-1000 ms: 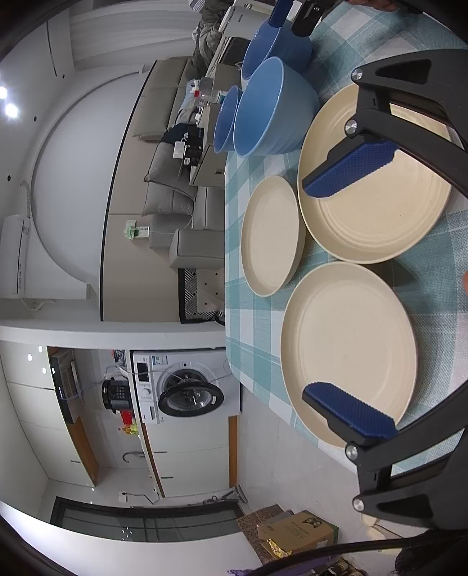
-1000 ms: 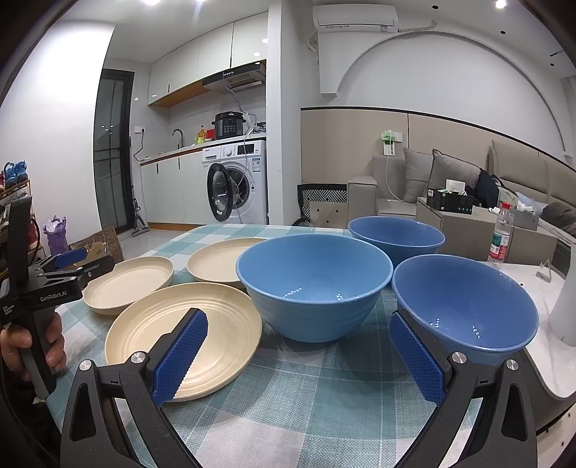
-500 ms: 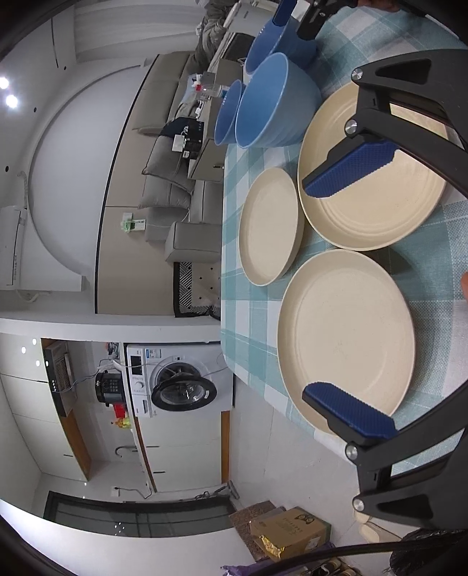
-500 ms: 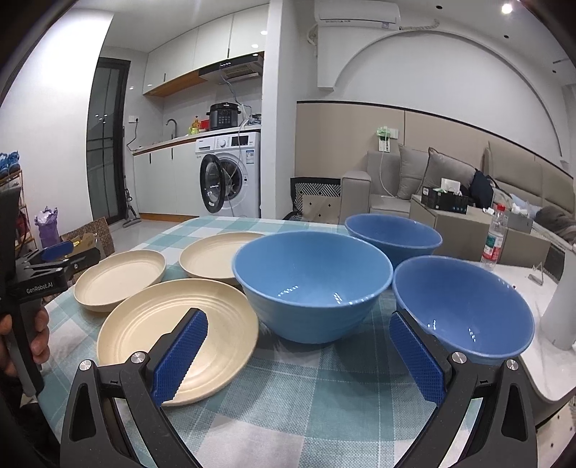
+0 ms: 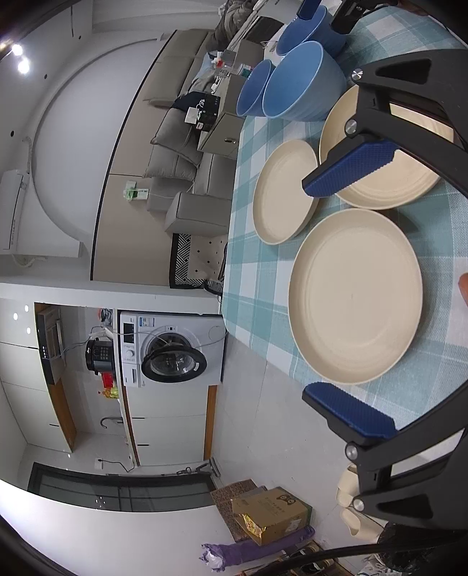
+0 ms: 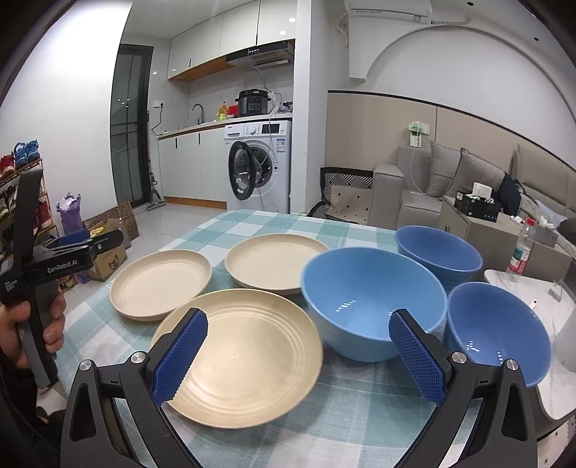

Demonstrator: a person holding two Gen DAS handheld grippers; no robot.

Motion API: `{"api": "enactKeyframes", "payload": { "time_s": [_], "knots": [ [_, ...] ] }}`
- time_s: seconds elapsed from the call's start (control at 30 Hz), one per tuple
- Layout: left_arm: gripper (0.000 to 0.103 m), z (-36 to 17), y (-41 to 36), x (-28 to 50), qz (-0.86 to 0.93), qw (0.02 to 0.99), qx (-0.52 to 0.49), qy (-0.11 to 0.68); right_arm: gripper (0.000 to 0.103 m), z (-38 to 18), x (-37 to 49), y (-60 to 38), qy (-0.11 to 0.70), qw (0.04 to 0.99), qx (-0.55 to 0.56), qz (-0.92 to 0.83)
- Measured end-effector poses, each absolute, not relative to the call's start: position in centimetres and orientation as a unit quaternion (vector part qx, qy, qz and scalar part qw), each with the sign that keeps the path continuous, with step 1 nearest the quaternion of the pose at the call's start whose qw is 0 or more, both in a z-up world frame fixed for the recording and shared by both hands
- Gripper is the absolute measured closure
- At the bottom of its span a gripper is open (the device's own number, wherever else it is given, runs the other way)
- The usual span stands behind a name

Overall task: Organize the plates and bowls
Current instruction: 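Close the left tool on a cream plate rim while the right tool grips another plate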

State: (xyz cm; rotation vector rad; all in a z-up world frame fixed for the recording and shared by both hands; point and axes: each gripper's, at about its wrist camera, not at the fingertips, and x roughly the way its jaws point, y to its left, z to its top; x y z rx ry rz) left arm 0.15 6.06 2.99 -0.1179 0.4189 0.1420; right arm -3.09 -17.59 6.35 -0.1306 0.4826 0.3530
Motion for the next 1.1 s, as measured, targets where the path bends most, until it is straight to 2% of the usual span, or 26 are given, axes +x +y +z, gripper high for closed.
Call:
{"api": "enactKeyframes", "payload": {
  "time_s": [0.67,1.1],
  "knots": [
    [0.000,2.9,9.6,1.3,0.098,0.965,-0.058,0.236,0.000,9.4,1.2,-9.3,0.282,0.927,-0.053,0.240],
    [0.000,0.7,11.4,2.9,0.104,0.954,-0.072,0.271,0.000,10.0,4.8,-5.2,0.315,0.913,-0.104,0.238]
  ]
}}
